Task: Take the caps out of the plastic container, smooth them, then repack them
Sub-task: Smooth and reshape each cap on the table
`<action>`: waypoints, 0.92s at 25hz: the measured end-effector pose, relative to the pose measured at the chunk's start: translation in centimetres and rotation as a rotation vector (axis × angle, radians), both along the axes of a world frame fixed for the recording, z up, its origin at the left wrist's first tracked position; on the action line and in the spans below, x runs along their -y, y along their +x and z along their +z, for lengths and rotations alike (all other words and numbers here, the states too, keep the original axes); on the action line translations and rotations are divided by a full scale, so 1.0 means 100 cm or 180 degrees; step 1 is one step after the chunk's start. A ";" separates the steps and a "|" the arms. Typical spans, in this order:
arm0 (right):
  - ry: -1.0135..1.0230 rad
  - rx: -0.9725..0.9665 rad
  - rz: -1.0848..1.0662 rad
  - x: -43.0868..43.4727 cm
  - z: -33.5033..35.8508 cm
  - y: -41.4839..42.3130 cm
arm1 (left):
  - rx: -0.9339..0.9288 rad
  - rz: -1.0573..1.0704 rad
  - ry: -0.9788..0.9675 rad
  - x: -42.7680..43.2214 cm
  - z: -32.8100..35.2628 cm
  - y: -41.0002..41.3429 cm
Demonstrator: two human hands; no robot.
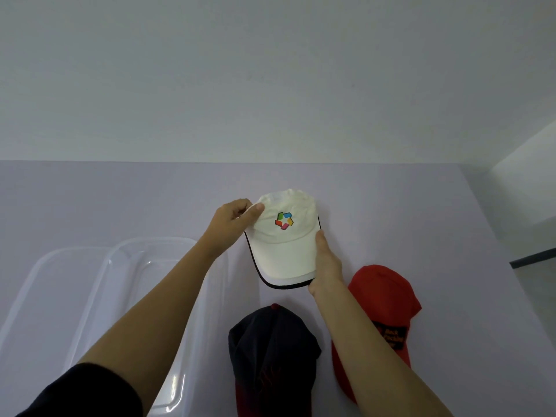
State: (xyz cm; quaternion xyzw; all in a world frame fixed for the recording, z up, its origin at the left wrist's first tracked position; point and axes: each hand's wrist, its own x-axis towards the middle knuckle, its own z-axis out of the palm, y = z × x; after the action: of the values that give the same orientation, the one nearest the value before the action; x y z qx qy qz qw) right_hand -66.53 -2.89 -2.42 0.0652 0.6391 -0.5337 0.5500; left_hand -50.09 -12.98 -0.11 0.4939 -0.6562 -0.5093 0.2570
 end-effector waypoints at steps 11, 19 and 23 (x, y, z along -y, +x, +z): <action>-0.0974 0.0639 0.0616 -0.004 -0.011 0.007 | 0.0295 -0.0580 0.0581 0.017 0.044 -0.005; -0.0616 0.0259 0.0323 -0.002 -0.011 0.017 | 0.0816 -0.1325 0.0404 0.031 0.059 -0.010; -0.0415 -0.0042 0.0291 -0.007 -0.008 0.017 | 0.1600 -0.1756 0.0404 0.036 0.067 -0.015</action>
State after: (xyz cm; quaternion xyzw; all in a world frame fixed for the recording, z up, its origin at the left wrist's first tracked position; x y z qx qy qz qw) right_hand -64.87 -2.17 -3.24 -0.0037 0.6089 -0.5490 0.5726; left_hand -51.62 -16.56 6.64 0.4231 -0.7744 -0.4618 -0.0899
